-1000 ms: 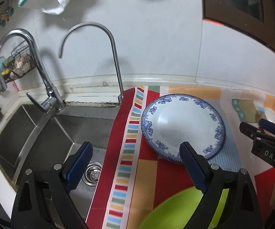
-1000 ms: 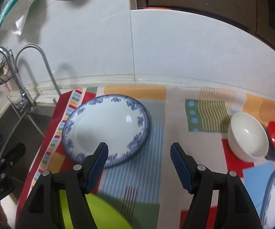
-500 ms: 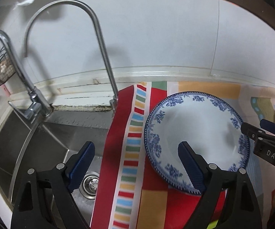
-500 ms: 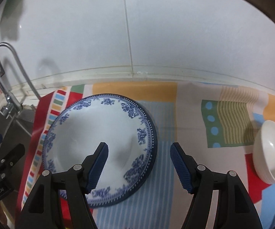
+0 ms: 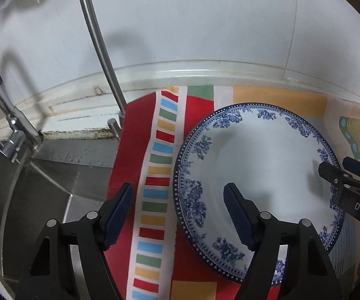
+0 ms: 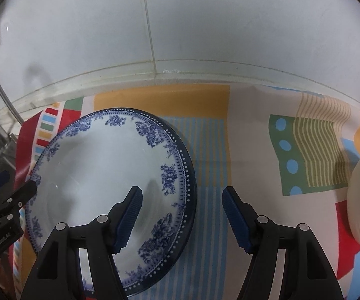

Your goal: Organize plates and bowls

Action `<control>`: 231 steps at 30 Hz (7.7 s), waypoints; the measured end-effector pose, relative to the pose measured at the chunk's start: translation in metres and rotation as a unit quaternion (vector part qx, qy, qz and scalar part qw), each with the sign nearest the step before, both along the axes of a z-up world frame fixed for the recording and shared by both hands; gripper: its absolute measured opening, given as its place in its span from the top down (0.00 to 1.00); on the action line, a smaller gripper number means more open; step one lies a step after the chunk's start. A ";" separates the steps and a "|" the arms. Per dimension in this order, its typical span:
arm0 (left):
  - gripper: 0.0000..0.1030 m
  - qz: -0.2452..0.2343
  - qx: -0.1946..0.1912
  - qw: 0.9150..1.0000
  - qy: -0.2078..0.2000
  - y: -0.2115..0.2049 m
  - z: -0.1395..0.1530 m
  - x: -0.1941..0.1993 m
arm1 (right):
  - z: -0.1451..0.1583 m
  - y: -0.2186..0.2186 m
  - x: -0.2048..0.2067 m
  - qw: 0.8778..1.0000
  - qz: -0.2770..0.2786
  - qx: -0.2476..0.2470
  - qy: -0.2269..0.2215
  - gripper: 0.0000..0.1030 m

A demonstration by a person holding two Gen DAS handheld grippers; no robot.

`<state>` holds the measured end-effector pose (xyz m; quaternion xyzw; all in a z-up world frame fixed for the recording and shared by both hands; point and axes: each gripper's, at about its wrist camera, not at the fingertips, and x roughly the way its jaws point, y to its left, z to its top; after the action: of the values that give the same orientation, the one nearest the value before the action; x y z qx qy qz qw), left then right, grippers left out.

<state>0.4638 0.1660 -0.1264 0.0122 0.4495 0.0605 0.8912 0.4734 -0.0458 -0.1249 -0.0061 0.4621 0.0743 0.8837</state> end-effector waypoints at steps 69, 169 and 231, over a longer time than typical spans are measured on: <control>0.67 0.018 -0.059 0.998 -0.009 -0.008 0.069 -0.132 | 0.078 -0.007 -0.116 0.999 0.019 0.004 -0.036 0.66; 0.24 -0.138 -0.051 0.986 -0.073 -0.146 0.118 -0.249 | 0.121 -0.116 -0.308 0.990 -0.090 -0.026 -0.106 0.30; 0.17 -0.295 -0.030 0.954 0.048 -0.482 0.028 -0.162 | 0.039 -0.456 -0.286 0.948 -0.314 -0.035 -0.019 0.26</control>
<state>0.3020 -0.3157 -0.0989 0.1204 0.4693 -0.2193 0.8469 0.1877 -0.5017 -0.0858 0.1074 0.4263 -0.2235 0.8699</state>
